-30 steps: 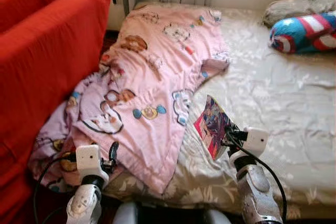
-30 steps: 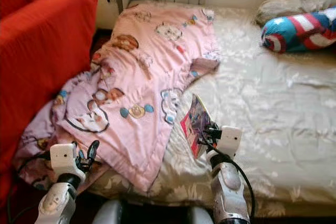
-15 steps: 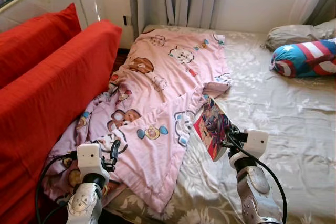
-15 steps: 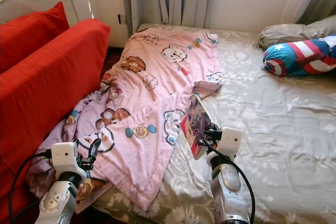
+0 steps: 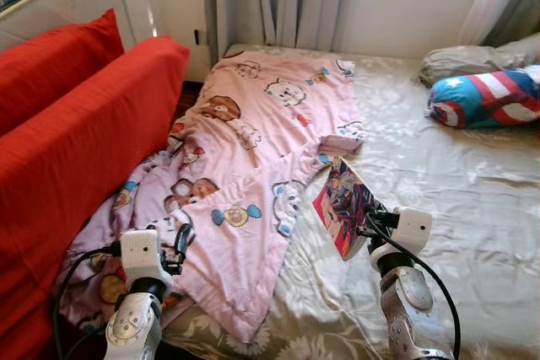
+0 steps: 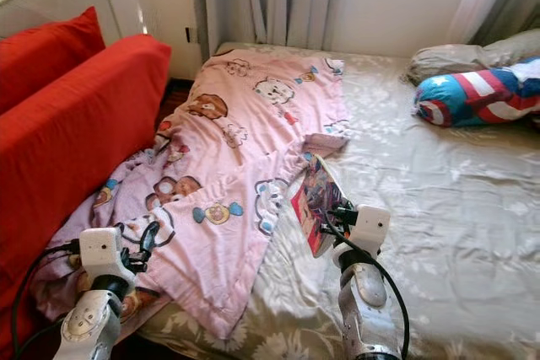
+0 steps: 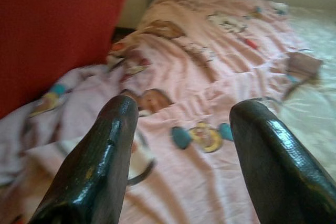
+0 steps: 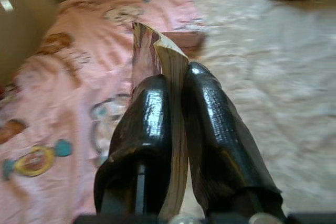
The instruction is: Clean up the room
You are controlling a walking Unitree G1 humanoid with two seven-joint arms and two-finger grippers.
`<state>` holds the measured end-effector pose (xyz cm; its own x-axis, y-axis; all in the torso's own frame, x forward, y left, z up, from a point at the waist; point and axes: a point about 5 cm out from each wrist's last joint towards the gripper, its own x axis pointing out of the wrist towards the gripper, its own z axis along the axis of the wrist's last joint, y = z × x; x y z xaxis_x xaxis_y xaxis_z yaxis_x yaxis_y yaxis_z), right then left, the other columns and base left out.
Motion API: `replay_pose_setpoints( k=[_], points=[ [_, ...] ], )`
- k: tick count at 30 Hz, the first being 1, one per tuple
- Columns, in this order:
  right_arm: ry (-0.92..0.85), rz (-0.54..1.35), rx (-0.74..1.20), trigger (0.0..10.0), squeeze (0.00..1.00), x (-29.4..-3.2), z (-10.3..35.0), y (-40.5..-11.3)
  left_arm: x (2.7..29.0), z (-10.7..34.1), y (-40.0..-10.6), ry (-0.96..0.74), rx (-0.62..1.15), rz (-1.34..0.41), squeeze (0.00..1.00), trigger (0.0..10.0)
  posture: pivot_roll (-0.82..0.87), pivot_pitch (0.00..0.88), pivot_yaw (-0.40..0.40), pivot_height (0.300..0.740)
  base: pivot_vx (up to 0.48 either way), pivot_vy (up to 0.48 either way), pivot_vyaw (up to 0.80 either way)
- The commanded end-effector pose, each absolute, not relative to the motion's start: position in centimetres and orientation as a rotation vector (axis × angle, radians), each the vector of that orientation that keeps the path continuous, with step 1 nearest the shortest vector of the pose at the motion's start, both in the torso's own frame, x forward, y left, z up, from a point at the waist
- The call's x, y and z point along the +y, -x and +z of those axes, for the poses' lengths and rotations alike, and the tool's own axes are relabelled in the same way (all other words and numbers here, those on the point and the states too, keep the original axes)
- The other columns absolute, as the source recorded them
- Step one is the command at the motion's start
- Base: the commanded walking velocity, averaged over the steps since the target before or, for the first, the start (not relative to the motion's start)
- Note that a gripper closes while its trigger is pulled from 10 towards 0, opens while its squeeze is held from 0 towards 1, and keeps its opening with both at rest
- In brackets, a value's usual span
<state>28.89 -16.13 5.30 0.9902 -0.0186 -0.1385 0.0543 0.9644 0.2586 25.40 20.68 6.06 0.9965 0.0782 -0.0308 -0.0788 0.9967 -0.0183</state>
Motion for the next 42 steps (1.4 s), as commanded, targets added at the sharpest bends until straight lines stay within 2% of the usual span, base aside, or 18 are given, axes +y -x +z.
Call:
replay_pose_setpoints(
  k=[1, 42],
  points=[
    [-0.267, -0.049, 0.091, 10.0, 0.00, -16.45, 6.25, -29.31, 20.40, 5.98, -25.50, 0.026, 0.031, 0.072, 0.00, 10.0, 0.13, 0.082, -0.080, 0.740, 0.000, -0.322, 0.00],
    [-0.276, -0.031, 0.093, 10.0, 0.00, -15.58, 6.29, -29.40, 20.53, 6.08, -25.33, 0.021, 0.033, 0.076, 0.00, 10.0, 0.13, 0.117, -0.072, 0.740, 0.000, -0.323, 0.00]
  ],
)
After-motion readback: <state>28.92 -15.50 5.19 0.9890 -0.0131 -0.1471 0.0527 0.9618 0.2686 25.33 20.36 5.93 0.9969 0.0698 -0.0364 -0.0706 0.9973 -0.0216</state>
